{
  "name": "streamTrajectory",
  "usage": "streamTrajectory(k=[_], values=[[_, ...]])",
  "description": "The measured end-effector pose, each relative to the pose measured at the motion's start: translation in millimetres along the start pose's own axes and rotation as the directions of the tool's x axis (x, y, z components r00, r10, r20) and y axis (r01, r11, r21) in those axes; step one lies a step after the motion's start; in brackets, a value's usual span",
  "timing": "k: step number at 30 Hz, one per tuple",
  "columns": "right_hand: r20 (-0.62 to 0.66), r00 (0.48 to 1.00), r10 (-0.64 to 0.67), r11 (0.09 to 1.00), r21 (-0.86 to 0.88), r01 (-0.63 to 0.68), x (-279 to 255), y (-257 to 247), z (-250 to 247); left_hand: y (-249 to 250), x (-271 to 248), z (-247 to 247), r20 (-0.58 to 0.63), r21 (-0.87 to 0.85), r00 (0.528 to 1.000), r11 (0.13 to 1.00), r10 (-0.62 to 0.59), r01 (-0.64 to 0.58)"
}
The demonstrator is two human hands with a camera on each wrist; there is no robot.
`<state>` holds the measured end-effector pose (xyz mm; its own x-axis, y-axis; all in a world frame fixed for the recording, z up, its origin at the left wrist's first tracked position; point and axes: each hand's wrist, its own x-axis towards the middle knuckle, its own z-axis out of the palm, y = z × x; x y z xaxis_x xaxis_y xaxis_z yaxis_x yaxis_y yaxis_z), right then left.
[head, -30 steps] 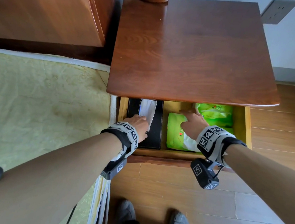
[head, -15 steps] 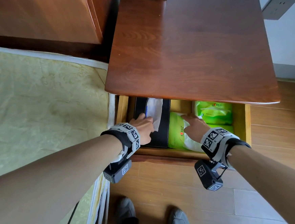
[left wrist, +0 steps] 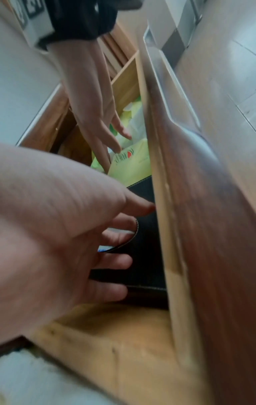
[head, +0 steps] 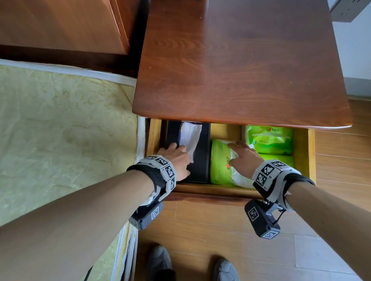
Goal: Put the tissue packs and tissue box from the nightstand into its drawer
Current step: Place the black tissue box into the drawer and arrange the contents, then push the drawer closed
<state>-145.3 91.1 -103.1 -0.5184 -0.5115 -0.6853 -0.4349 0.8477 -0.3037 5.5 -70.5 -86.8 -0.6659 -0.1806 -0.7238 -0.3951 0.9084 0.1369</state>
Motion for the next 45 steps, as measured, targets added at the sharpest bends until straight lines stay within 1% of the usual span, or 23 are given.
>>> streamTrajectory(k=[2,5,9,15,19,21,24,28,30,32,35,39,43,45], values=[[0.01,1.0,0.008,1.0,-0.008,-0.008,-0.7,1.6,1.0,-6.1,-3.6,3.4,-0.005,-0.001,1.0,1.0,-0.029,0.029],[0.014,1.0,0.015,1.0,-0.018,-0.015,-0.1,2.3,1.7,-7.7,-5.7,5.1,0.002,0.001,0.999,0.999,-0.04,0.04],[0.009,1.0,0.024,1.0,-0.006,-0.024,2.5,0.2,3.4,-2.8,-4.1,-0.6,0.043,0.012,0.996,0.997,-0.082,0.081],[-0.025,1.0,0.013,0.998,0.065,-0.011,-1.8,-0.1,2.1,-2.3,-8.6,2.1,0.064,-0.001,0.995,0.997,-0.08,0.08],[-0.061,0.998,-0.023,0.985,0.167,0.033,-16.2,-1.1,0.3,-2.1,-19.3,1.2,0.036,-0.065,0.998,0.997,-0.046,0.048],[-0.102,0.994,-0.04,0.975,0.216,0.061,-27.8,-1.8,-1.1,0.0,-29.2,0.3,0.027,-0.077,0.999,0.997,-0.027,0.029],[-0.147,0.989,-0.014,0.957,0.284,0.056,-49.1,0.0,-4.6,8.9,-47.9,1.0,0.015,-0.119,1.0,0.993,-0.01,0.011],[-0.17,0.985,0.007,0.94,0.338,0.052,-82.4,11.4,-8.6,24.8,-75.6,9.0,-0.029,-0.2,1.0,0.98,-0.001,-0.004],[-0.173,0.985,0.012,0.933,0.357,0.051,-99.9,17.6,-10.2,32.8,-88.9,14.5,-0.079,-0.224,0.997,0.974,0.001,-0.019],[-0.147,0.989,0.025,0.931,0.363,0.03,-114.8,24.0,-9.5,40.7,-99.7,17.8,-0.156,-0.224,0.988,0.974,-0.013,-0.022],[-0.113,0.994,0.01,0.966,0.256,0.02,-131.3,37.2,-3.4,48.7,-104.7,23.1,-0.2,-0.183,0.979,0.983,-0.034,-0.003],[-0.142,0.989,-0.03,0.994,0.103,0.045,-133.1,58.0,3.9,48.2,-92.7,31.0,-0.254,-0.158,0.964,0.987,-0.078,0.038],[-0.231,0.972,-0.033,0.997,-0.076,0.016,-124.1,72.3,12.0,47.6,-80.7,35.8,-0.331,-0.105,0.939,0.993,-0.087,0.055],[-0.271,0.961,-0.05,0.988,-0.156,0.008,-121.6,74.4,15.5,50.2,-77.9,39.2,-0.352,-0.045,0.933,0.997,-0.069,0.057]])
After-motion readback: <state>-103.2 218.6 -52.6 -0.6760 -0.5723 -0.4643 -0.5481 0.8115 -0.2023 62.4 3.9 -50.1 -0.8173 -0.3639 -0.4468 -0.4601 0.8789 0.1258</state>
